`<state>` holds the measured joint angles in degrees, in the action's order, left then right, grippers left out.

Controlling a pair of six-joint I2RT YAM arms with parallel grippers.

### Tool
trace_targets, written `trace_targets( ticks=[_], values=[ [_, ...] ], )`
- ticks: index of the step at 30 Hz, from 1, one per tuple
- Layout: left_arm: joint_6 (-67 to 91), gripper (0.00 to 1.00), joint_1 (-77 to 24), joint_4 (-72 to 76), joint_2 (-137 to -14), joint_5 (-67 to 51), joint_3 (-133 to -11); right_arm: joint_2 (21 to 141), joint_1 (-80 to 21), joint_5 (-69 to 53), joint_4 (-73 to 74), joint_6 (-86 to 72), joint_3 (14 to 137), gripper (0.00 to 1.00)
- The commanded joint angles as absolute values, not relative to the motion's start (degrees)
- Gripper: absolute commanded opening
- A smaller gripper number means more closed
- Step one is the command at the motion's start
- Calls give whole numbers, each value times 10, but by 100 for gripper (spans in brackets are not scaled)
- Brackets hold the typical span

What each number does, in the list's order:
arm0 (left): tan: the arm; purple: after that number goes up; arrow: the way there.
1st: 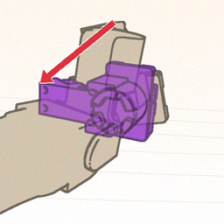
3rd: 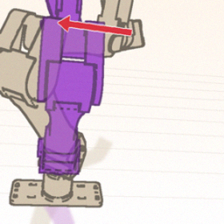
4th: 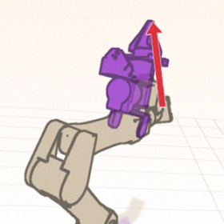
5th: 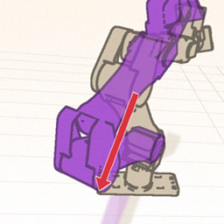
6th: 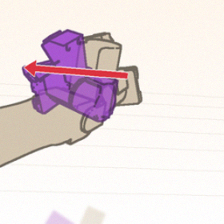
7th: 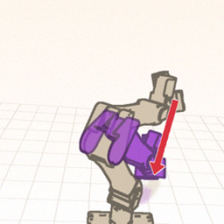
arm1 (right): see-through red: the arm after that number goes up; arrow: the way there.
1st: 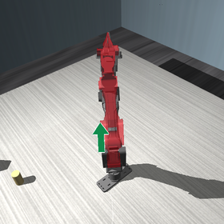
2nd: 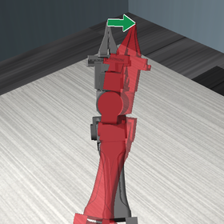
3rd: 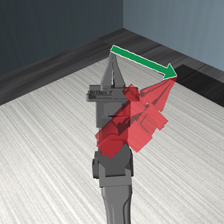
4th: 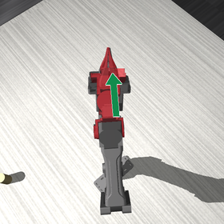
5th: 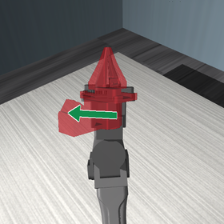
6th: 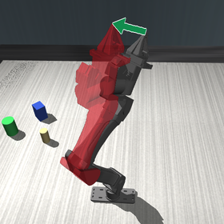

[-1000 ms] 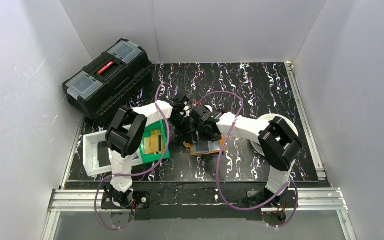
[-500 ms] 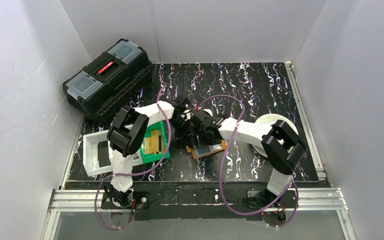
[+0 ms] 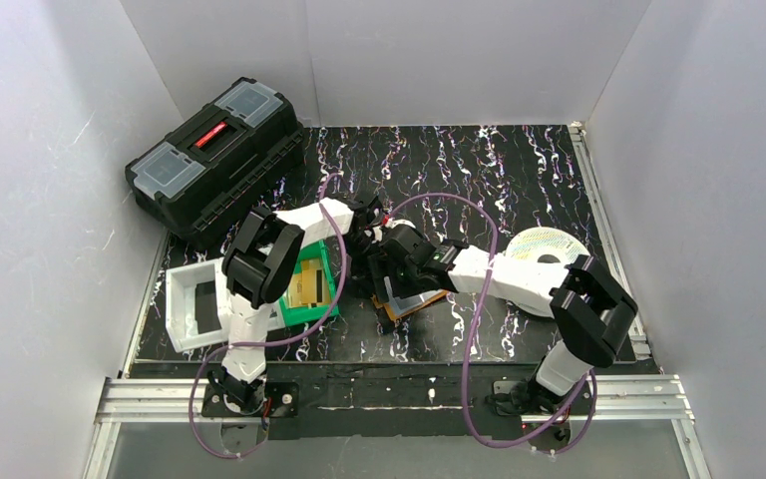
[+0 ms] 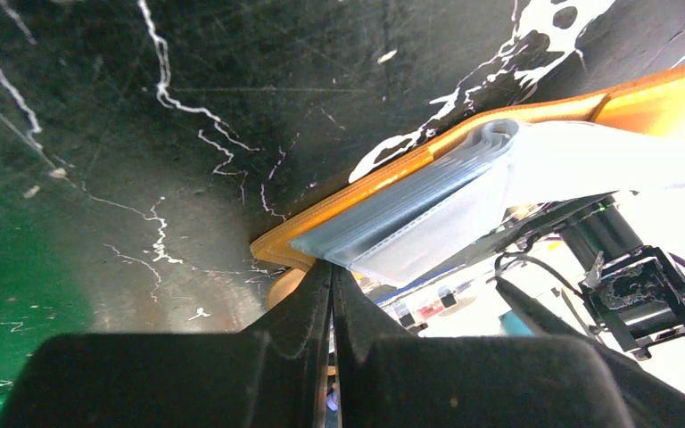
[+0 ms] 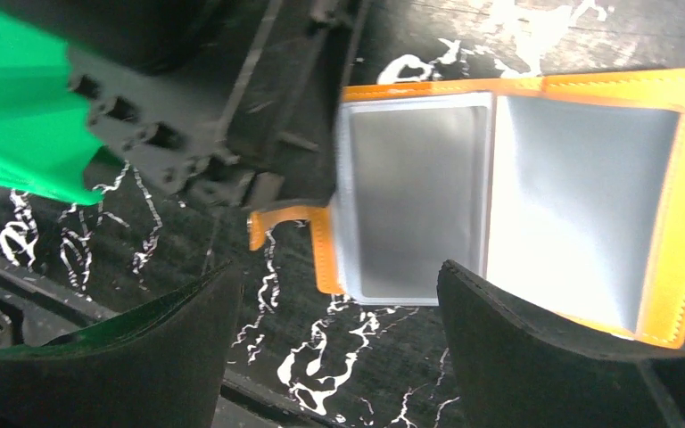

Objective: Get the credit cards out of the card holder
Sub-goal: Open the card holder at the center of the board, then remove the credit card from the card holder.

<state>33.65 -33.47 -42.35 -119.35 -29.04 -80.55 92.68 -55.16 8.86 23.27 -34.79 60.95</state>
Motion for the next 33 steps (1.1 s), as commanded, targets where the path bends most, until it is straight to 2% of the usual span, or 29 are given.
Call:
trace_targets(
  ticks=[1, 10, 15, 29, 31, 33],
  values=[
    [318, 0, -332, -409, -1243, -169, -804, 906, -558, 81, 199, -327, 609, 87],
    [310, 0, -324, -420, -1260, -162, -828, 930, -558, 130, 228, -297, 620, 85],
    [303, 0, -317, -429, -1273, -163, -843, 954, -558, 118, 220, -276, 623, 84],
    [299, 0, -303, -434, -1288, -166, -860, 975, -552, 113, 226, -277, 635, 69],
    [298, 0, -302, -434, -1289, -167, -861, 977, -551, 121, 237, -278, 641, 70],
    [298, 0, -302, -434, -1289, -167, -861, 976, -551, 133, 247, -280, 644, 78]
  ],
)
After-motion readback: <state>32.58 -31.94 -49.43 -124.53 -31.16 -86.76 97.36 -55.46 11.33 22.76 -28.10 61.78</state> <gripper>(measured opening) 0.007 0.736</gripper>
